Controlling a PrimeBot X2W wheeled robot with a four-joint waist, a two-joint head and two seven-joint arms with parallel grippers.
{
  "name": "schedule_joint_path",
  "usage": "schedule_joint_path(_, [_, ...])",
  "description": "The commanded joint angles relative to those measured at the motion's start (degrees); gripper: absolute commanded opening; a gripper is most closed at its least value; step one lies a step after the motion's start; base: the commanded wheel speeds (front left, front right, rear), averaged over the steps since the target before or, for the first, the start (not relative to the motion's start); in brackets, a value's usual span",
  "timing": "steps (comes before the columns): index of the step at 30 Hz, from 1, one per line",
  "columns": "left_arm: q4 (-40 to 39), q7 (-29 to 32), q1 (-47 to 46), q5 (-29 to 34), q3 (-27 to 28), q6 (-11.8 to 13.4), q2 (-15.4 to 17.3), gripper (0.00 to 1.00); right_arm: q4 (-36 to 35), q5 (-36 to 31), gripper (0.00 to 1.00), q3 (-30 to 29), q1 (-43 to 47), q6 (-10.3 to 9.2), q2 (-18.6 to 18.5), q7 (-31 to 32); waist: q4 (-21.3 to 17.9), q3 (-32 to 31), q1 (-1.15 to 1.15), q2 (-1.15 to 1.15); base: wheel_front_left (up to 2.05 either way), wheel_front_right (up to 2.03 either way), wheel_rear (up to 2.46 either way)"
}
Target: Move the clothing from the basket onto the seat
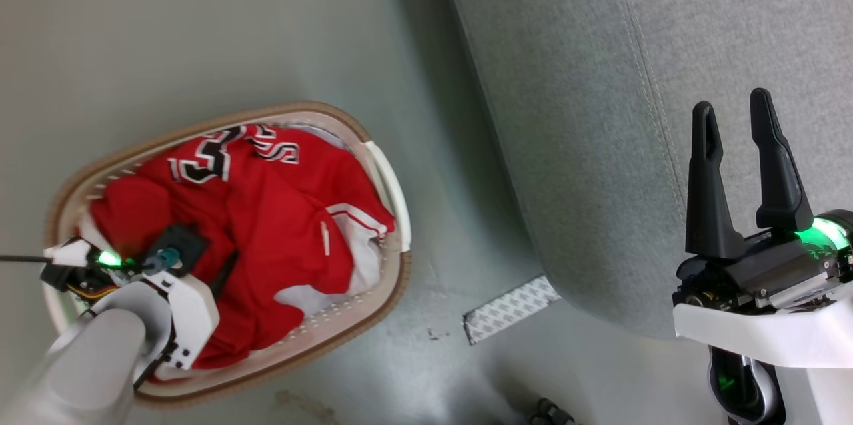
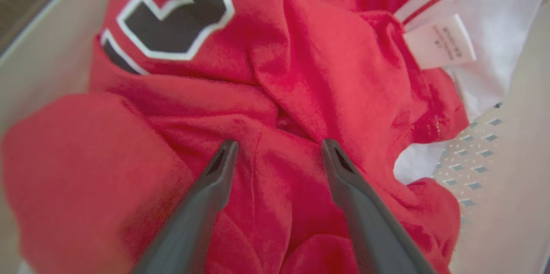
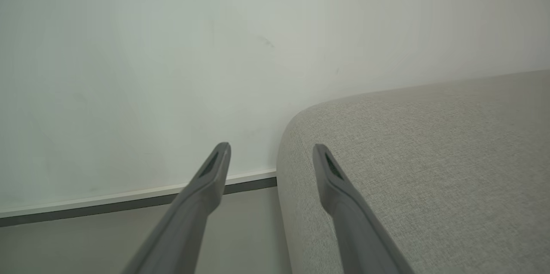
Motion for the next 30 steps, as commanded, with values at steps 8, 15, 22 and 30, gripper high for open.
schedule_joint_path(8, [6.02,4.37,-4.14,6.87,-10.33,0.1,1.83,1.0,-0.9,2.18,1.0,0.71,0.02,-0.12,-0.08,0.04,-3.39,3.56,-0.01,0.0,0.0,0.0,0.0])
schedule_joint_path(15, [10.13,6.62,-5.69,5.87,-13.33,0.09,0.65,0.95,-0.43,2.43,1.0,0.58,0.41,-0.12,-0.08,0.04,-3.53,3.71,-0.01,0.0,0.0,0.0,0.0])
schedule_joint_path(22, [11.14,5.39,-5.51,4.04,-14.79,0.09,-0.79,0.0,0.71,1.32,1.0,0.28,0.08,-0.12,-0.09,0.04,-3.04,2.06,-0.01,0.0,0.0,0.0,0.0])
schedule_joint_path(30, [11.15,2.59,-3.37,0.69,-15.33,0.09,-6.71,0.0,3.2,-2.91,1.0,-1.0,-0.41,-0.12,-0.11,0.04,1.28,-7.09,-0.01,0.0,0.0,0.0,0.0])
